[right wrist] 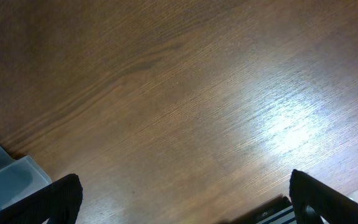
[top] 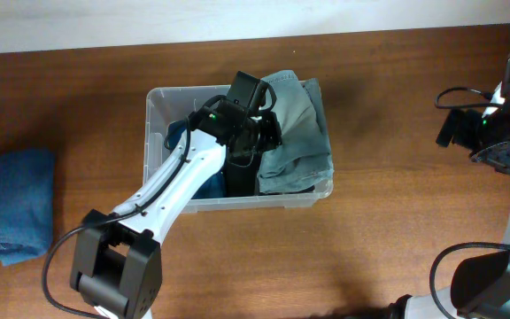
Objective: Pack container
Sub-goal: 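Lower the light jeans into the bin's right side and press down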
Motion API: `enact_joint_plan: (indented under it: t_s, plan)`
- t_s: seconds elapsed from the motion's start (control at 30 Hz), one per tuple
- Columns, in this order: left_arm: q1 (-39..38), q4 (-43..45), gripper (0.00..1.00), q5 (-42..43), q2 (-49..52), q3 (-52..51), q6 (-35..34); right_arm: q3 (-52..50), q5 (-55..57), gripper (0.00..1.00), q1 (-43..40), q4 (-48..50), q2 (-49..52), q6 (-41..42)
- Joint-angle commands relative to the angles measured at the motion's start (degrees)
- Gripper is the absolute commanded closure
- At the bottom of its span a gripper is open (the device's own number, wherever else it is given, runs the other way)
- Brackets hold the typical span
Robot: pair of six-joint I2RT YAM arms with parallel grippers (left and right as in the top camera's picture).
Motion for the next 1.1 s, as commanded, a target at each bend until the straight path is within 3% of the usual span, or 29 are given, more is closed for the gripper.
enact_joint_plan:
  t_s: [0.0,0.2,0.23,0.27,0.3,0.33,0.37,0.57,0.73,0.77,0.8,0.83,0.87,0.9,0.97,1.07]
  plan:
    - [0.39,-0.68,0.99,-1.25,1.36,-0.33,3.32,0.37,0.48,0.02,-0.26,0.02,0.00,0.20]
    - [-0.17,-2.05,0.99,-1.27,2.82,-0.33,4.63,0.37,0.50,0.02,-0.26,0.02,0.00,0.20]
    - [-0.26,-1.97,0.87,-1.27,2.91,-0.33,4.79,0.37,0.48,0.02,-0.26,0.00,-0.02,0.20]
    - [-0.26,-1.95,0.44,-1.25,2.91,-0.33,4.81,0.37,0.48,0.02,-0.26,0.02,-0.02,0.20]
    - [-0.24,-1.90,0.23,-1.25,2.91,-0.31,4.87,0.37,0.48,0.02,-0.26,0.02,0.00,0.20]
    - [-0.20,-1.60,0.04,-1.25,2.91,-0.31,5.57,0.37,0.48,0.02,-0.26,0.02,0.00,0.20]
    - [-0.20,-1.01,0.01,-1.27,2.91,-0.13,7.08,0.37,0.50,0.01,-0.26,0.02,-0.02,0.20]
    - [0.00,-4.33,0.01,-1.88,2.75,8.11,13.66,0.37,0.48,0.01,-0.26,0.02,-0.02,0.20]
    - [-1.70,-4.07,0.01,-2.27,2.75,9.53,14.27,0.37,0.48,0.02,-0.26,0.02,-0.02,0.20]
    - [-2.08,-3.74,0.06,-3.17,2.75,9.57,14.45,0.37,0.48,0.02,-0.26,0.02,-0.02,0.20]
    - [-2.45,-3.39,0.21,-3.69,2.75,9.57,14.95,0.37,0.48,0.02,-0.26,0.02,0.00,0.20]
    - [-3.10,-2.38,0.65,-4.11,2.75,9.57,15.74,0.37,0.48,0.02,-0.26,0.02,0.00,0.20]
    - [-3.82,-0.98,0.89,-5.92,2.75,9.57,15.76,0.37,0.48,0.02,-0.26,0.02,-0.02,0.20]
    - [-4.72,0.09,0.99,-9.35,2.78,9.55,15.74,0.37,0.48,0.02,-0.26,0.02,-0.02,0.20]
    - [-6.82,1.55,0.99,-15.54,3.54,9.55,15.74,0.37,0.50,0.02,-0.26,0.02,-0.02,0.20]
    - [-8.52,4.46,0.99,-16.17,8.41,9.55,15.74,0.37,0.48,0.02,-0.26,0.02,-0.02,0.20]
